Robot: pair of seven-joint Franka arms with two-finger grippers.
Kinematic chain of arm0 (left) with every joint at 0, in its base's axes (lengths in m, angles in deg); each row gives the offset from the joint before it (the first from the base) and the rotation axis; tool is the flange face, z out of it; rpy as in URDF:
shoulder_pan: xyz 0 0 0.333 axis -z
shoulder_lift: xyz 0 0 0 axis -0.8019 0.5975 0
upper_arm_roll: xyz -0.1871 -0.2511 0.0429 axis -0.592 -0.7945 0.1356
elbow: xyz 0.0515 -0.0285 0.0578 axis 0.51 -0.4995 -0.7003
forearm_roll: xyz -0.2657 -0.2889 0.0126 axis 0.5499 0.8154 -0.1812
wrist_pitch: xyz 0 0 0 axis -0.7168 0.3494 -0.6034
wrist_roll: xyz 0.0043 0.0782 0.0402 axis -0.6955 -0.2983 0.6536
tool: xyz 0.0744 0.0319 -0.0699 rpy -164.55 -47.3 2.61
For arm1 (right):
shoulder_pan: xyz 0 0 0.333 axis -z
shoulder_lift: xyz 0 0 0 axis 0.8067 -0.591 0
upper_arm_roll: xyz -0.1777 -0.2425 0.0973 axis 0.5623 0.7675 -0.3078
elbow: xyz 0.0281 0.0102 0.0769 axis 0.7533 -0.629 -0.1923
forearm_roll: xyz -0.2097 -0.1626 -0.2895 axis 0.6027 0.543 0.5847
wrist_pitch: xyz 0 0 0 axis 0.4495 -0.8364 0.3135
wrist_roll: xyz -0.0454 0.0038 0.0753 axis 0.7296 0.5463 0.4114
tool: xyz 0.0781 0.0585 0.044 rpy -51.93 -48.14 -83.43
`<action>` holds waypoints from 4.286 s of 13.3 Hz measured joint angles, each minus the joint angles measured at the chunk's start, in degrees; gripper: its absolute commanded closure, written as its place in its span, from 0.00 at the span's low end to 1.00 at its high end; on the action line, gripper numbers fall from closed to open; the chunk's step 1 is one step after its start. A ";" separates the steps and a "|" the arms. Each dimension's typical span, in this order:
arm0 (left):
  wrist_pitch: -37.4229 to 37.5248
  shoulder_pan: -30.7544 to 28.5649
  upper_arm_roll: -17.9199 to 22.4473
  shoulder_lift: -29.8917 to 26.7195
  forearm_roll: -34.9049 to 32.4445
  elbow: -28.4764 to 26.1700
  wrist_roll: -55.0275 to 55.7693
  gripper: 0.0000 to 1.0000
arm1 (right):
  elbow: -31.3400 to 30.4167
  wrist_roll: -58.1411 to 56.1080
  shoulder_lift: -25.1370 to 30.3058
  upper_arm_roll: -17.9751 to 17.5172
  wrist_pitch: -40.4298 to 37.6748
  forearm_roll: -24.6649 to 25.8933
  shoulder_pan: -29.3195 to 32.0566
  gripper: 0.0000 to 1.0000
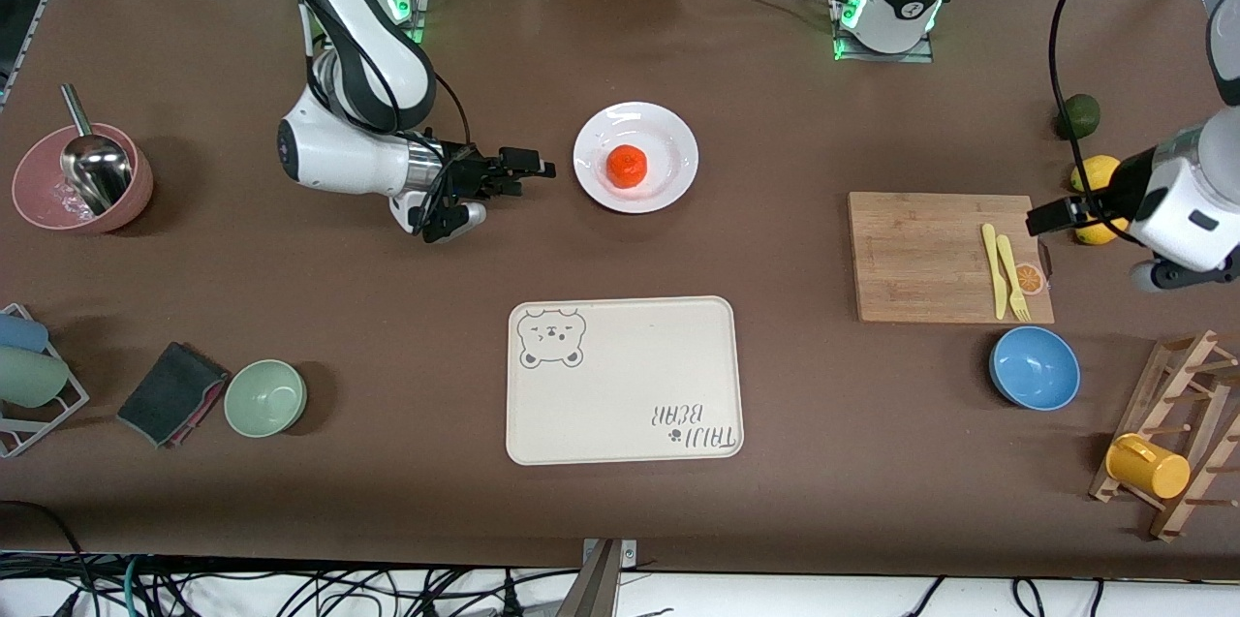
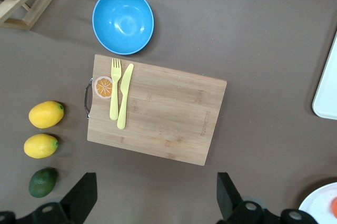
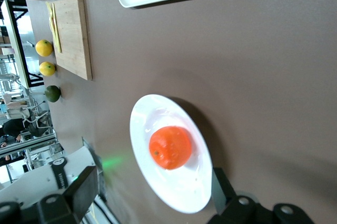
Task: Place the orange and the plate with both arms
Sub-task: 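Grasp the white plate rim with the right gripper while the left gripper retracts, then carry the plate with the right gripper onto the bear tray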
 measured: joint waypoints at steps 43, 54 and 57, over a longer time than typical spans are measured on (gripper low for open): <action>-4.81 1.39 2.74 -8.98 3.35 -5.62 -14.82 0.00 | 43.85 5.30 -36.86 0.57 14.83 -8.15 -4.29 1.00; -4.81 1.39 2.71 -8.96 3.36 -5.58 -14.82 0.00 | 52.88 6.42 -43.04 2.60 18.09 12.08 -7.95 0.00; -4.80 1.39 2.64 -8.96 3.36 -5.54 -14.82 0.00 | 51.53 6.78 -40.29 4.59 18.02 25.81 -9.20 0.00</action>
